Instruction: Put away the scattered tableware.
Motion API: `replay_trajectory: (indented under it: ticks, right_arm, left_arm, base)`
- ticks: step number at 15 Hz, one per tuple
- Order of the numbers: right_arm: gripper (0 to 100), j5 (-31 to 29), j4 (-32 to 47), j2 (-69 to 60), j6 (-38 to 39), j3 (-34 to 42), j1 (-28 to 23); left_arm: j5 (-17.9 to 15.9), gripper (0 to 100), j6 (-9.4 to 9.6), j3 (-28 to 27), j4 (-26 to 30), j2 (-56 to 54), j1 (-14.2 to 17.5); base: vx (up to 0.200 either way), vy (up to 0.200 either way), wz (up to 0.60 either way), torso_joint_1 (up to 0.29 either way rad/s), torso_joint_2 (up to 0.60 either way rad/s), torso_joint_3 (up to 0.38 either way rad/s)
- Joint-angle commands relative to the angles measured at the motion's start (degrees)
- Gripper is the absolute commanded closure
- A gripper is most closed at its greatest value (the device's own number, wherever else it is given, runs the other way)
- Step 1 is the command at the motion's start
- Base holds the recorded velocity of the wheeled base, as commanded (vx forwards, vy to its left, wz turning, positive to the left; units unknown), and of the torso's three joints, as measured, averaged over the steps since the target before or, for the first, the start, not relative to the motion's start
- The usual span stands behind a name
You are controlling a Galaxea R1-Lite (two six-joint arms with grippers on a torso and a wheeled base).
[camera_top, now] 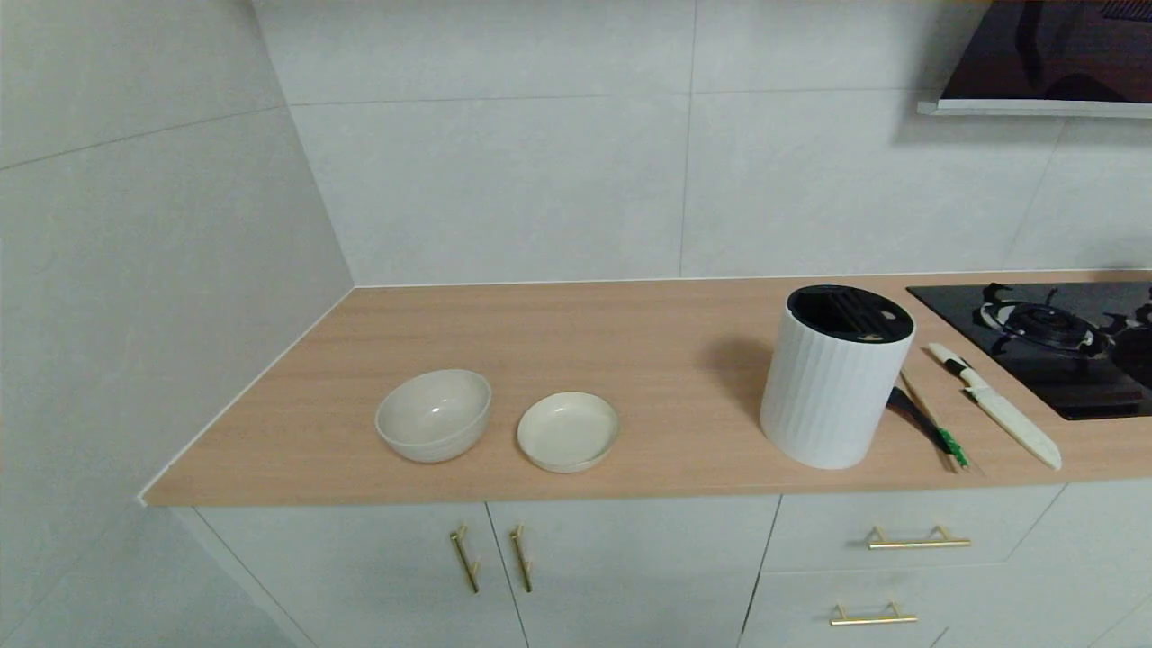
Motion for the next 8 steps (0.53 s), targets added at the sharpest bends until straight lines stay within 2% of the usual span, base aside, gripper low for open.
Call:
replay_trajectory:
  ticks: [1,8]
  right_arm:
    - [0,0.0,0.0,0.1,0.1,0.0,0.0]
    - [0,-0.1,0.0,0.1,0.1,0.0,0.1]
  left_arm:
    - [0.0,0,-0.04,0.0,0.0,0.0,0.0]
    - [0.0,0,-0.04,0.0,0.0,0.0,0.0]
  base:
    - [0.000,0.200,0.00,-0.002,0.00,0.002]
    - [0.000,0.200,0.00,0.004,0.00,0.005]
